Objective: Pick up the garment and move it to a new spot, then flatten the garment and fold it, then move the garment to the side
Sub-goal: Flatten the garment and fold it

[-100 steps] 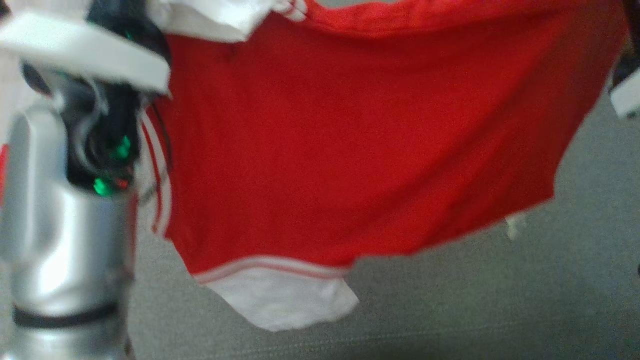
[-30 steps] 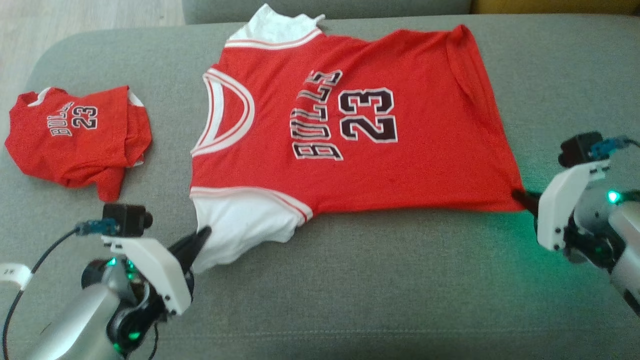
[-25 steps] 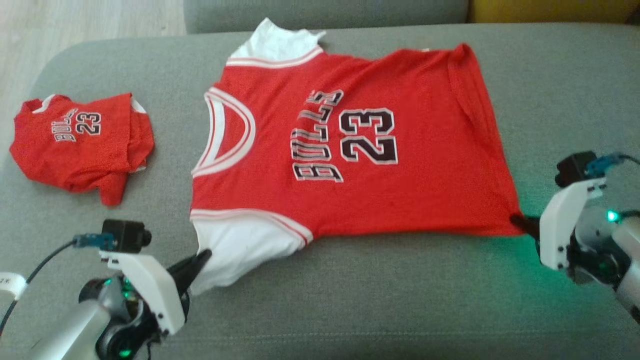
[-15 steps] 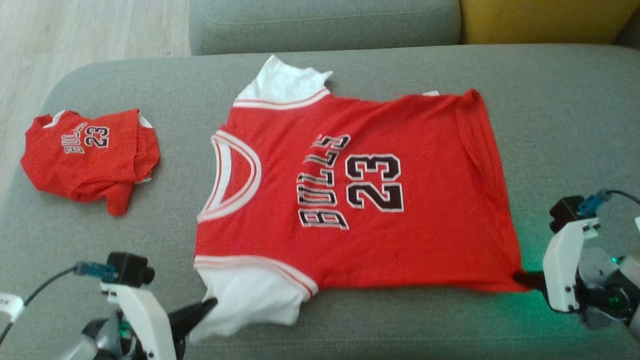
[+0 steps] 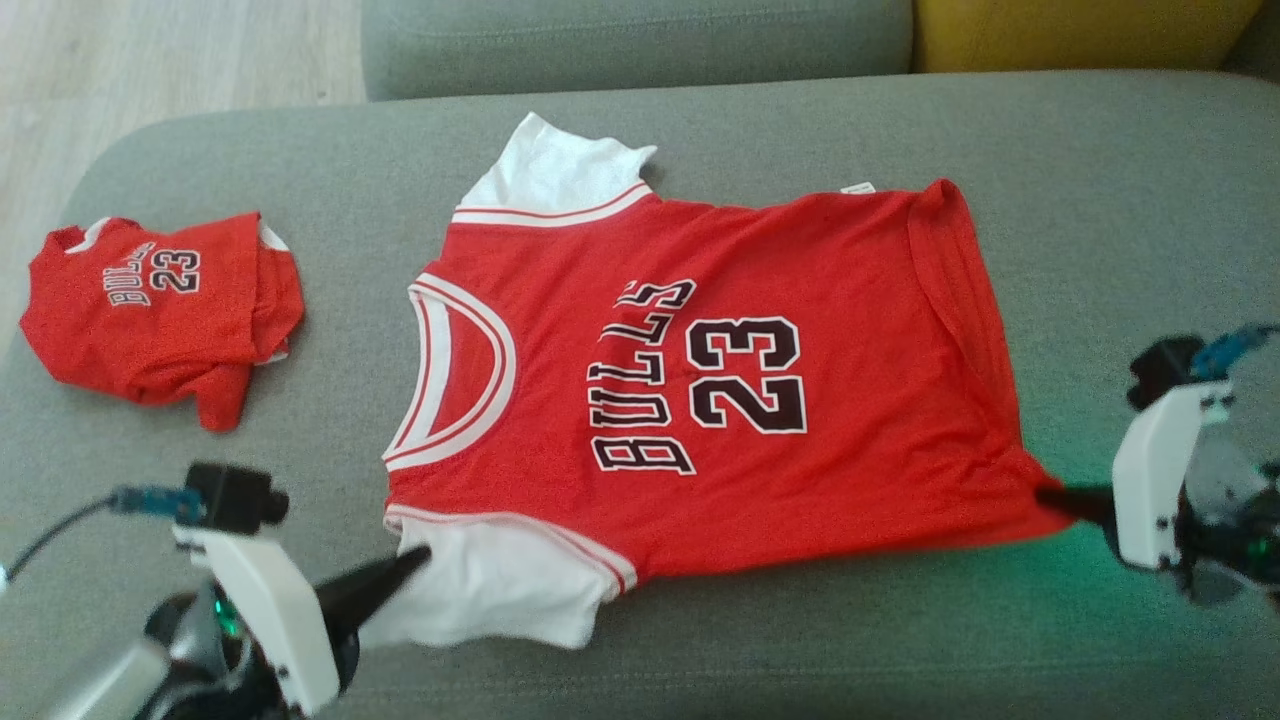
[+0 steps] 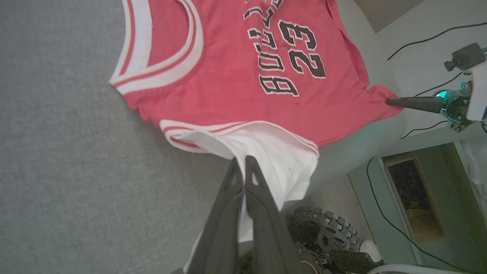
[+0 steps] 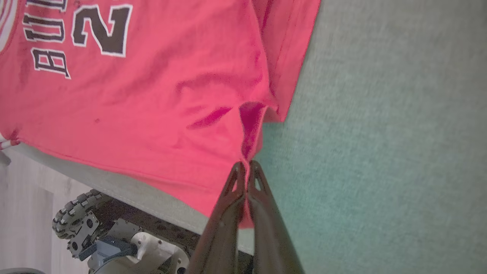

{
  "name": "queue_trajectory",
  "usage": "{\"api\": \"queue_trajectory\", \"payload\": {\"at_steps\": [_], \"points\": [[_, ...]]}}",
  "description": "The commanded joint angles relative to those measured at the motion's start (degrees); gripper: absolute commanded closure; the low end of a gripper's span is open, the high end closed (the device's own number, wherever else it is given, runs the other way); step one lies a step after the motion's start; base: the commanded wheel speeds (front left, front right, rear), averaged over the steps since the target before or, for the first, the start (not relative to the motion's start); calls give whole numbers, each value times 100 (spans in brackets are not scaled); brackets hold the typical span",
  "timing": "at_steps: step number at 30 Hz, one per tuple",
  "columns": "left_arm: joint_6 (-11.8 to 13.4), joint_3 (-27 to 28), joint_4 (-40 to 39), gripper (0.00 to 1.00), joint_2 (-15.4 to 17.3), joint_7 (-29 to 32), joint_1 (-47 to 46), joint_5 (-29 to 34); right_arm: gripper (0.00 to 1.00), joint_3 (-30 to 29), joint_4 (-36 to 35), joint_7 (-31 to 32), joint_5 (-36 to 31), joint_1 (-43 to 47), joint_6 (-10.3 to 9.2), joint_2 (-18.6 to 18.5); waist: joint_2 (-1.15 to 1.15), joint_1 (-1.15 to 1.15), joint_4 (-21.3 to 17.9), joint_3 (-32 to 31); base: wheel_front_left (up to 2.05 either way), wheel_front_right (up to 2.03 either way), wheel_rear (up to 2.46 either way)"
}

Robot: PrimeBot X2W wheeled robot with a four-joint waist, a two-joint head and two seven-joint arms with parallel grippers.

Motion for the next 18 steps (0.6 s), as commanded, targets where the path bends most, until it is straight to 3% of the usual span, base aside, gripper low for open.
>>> {"api": "queue_trajectory", "payload": {"at_steps": [1,10,18], "points": [[19,364,-174,100,237,-20,-441,23,100,-116,-103,-44,-49,-204,42,-163,0,0,-10,39,0,0,0],[35,563,-136,100,79,-87,-1158,138,100,-526,111,-202,-274,-792,42,130,0,0,-74,402,0,0,0],[71,717,286,100,-292,-353,-1917,318,100,-649,431,-388,-607,-1246,42,417,0,0,-133,824,0,0,0]]}}
